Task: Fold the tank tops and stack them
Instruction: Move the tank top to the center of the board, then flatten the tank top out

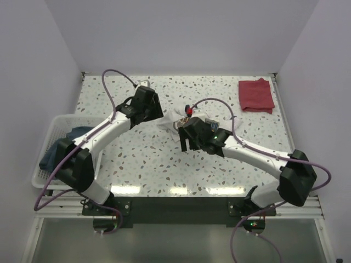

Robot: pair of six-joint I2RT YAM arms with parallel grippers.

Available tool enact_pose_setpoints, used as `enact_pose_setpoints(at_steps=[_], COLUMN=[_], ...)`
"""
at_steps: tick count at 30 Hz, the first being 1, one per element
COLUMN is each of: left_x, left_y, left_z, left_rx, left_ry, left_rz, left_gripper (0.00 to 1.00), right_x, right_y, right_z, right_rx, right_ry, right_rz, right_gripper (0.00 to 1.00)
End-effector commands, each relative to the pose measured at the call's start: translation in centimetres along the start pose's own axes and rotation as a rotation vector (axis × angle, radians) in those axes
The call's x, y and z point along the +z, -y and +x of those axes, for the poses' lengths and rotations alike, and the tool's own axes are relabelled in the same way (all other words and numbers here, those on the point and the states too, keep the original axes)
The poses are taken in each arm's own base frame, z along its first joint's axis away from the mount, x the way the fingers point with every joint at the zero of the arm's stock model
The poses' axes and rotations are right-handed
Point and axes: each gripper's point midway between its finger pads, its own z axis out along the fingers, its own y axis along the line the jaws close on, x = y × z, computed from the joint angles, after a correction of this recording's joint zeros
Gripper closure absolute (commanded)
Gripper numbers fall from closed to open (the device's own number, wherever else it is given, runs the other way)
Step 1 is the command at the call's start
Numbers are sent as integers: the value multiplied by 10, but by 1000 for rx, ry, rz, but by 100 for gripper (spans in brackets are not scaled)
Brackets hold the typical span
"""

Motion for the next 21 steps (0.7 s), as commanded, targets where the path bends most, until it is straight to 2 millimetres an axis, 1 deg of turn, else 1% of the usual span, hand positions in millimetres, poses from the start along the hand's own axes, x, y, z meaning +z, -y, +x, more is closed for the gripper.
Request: enact_pose_setpoints(at_steps=[1,2,3,5,6,7,8,9,10,12,14,15,16,17,18,21], left_x=[-11,-11,-12,-14,-17,-19,-20,-23,-24,-27,-29,-30,-31,-31,-32,-34], left_y=[-11,-17,-25,-29,-33,-34,-35,-37,-37,-42,-43,-45,-45,-46,-48,-50], left_z=[-19,-18,-16,-18,-22,-22,-23,-25,-25,-28,-30,-31,-32,-32,-34,-35], left_rx=[-90,-100,-111,-111,-114,-115,-110,-113,-113,-111,-114,-116,-117,-114,-116,-116], left_ry=[68,65,60,63,73,69,72,77,79,87,89,91,92,91,95,96], left_rz=[61,60,60,61,59,58,62,67,70,68,75,74,80,82,81,87], left_gripper=[36,37,37,37,37,37,37,37,37,37,37,37,37,37,37,37], right_x=[13,18,33,48,54,65,69,71,80,85,93,95,97,104,106,116], right_y=[-43,-49,-61,-64,-63,-68,-69,-72,-69,-74,-79,-83,-84,-83,-84,-83], right_z=[-17,-16,-14,-12,-16,-18,-19,-29,-25,-32,-27,-31,-31,-25,-27,-19], right_rx=[-43,-68,-103,-163,-180,-214,-233,-240,-279,-295,-333,-332,-341,-358,-357,-373], right_ry=[63,64,54,31,42,40,42,60,49,59,44,50,49,31,32,9], right_rz=[-3,3,17,52,84,96,108,122,148,150,137,132,135,147,151,153], right_gripper=[17,20,29,37,42,48,48,48,48,48,48,51,52,53,54,56])
